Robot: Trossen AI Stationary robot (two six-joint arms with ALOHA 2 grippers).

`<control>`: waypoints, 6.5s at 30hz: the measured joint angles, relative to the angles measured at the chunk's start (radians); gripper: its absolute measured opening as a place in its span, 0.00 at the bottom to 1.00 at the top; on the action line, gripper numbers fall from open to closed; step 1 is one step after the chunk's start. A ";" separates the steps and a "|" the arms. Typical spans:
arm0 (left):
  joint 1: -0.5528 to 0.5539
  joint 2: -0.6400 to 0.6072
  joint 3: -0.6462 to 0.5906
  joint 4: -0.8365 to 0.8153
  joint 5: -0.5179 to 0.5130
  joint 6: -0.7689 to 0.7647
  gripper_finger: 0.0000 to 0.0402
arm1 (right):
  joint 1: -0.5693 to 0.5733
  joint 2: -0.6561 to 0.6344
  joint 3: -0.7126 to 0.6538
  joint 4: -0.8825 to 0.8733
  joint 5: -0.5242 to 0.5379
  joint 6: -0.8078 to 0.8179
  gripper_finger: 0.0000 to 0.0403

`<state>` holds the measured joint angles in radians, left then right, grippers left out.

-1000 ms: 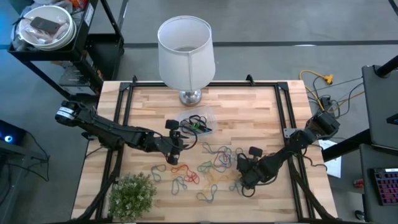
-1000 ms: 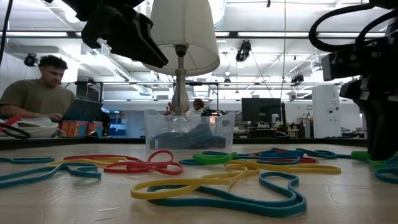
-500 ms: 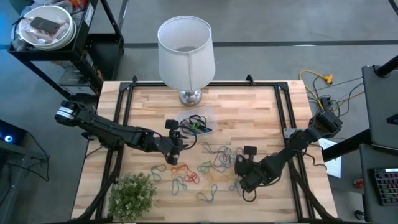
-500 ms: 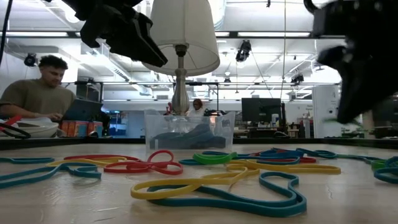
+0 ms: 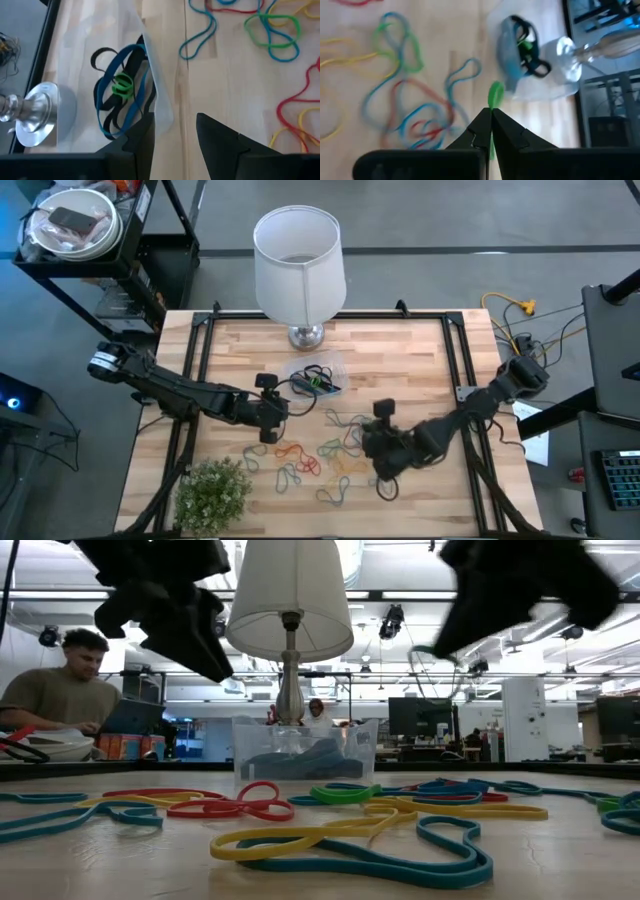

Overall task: Pick and place rubber bands into bin
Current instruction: Put the green rubber band into the transparent container, then put the blue rubber band into the transparent container

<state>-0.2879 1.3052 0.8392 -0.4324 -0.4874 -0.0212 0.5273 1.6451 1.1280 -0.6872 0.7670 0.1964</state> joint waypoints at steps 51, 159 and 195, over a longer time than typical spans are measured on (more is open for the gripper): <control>-0.009 -0.001 -0.031 0.010 0.002 -0.106 0.32 | -0.726 0.155 -0.030 0.729 -0.753 -0.394 0.26; 0.095 0.246 -0.056 -0.151 0.335 -0.050 0.32 | -0.054 -0.088 -0.067 0.311 -0.817 -0.248 0.32; 0.109 0.234 0.043 -0.293 0.370 -0.024 0.00 | -0.054 -0.088 -0.068 0.311 -0.817 -0.229 0.32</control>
<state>-0.1787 1.5394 0.8823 -0.7254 -0.1179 -0.0456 0.4736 1.5570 1.0598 -0.3766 -0.0502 -0.0326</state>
